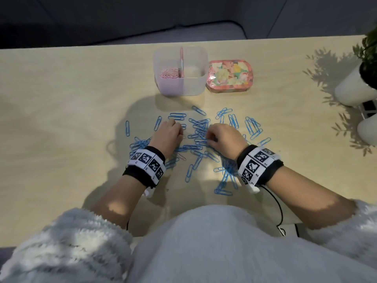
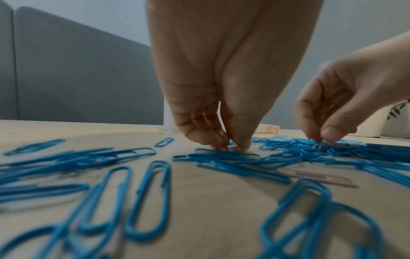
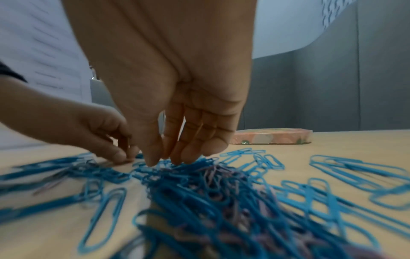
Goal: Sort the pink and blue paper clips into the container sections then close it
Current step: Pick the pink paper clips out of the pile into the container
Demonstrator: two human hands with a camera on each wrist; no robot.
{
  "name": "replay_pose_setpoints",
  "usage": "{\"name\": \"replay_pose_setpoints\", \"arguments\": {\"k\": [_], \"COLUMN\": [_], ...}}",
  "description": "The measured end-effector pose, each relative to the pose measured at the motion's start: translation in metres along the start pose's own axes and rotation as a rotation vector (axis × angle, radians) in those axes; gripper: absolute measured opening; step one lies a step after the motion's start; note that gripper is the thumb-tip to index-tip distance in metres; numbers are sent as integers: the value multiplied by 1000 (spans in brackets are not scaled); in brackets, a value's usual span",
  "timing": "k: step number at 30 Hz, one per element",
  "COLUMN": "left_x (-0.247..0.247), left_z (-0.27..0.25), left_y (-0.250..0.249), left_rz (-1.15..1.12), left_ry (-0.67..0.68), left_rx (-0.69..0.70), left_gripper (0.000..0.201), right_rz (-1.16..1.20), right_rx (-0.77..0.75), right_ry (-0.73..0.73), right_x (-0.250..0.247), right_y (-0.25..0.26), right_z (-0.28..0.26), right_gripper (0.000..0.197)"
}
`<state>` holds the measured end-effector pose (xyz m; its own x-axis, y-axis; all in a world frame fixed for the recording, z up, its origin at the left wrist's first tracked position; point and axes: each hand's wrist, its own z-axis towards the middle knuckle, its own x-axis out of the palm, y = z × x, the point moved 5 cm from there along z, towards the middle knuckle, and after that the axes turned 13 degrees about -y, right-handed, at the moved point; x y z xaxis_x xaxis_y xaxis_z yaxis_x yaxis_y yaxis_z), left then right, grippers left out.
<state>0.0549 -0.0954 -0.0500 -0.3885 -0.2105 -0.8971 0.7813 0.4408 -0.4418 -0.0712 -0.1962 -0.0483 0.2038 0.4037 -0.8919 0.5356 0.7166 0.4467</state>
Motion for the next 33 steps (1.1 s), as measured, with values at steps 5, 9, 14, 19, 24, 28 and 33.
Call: {"name": "replay_pose_setpoints", "arguments": {"k": [5,9,14,19,24,28,33], "left_x": [-10,-3,4,5,5,7,1], "left_z": [-11,-28,-41,-43,-43,-43,-36], "left_y": [11,16,11,6,3,0,2], "left_rz": [-231,-684,-819,-250,-40,2,-219], "left_ry": [-9,187,300,270,236,260,249], "left_rx": [-144,-457,-538,-89,36,30,-137], "left_gripper": [16,22,19,9,13,15,7], "right_rz": [-11,307,648,939,1176,897,226], "right_rx": [16,119,375,507,666,621,201], "right_ry": [17,-17,-75,-154,-173,-124,-80], "right_x": [3,-5,-24,-36,-35,-19,-4], "right_y": [-7,-10,-27,-40,-53,-52,-41], "right_z": [-8,-8,-12,-20,-23,-17,-12], "right_gripper": [10,17,26,26,27,19,8]}}
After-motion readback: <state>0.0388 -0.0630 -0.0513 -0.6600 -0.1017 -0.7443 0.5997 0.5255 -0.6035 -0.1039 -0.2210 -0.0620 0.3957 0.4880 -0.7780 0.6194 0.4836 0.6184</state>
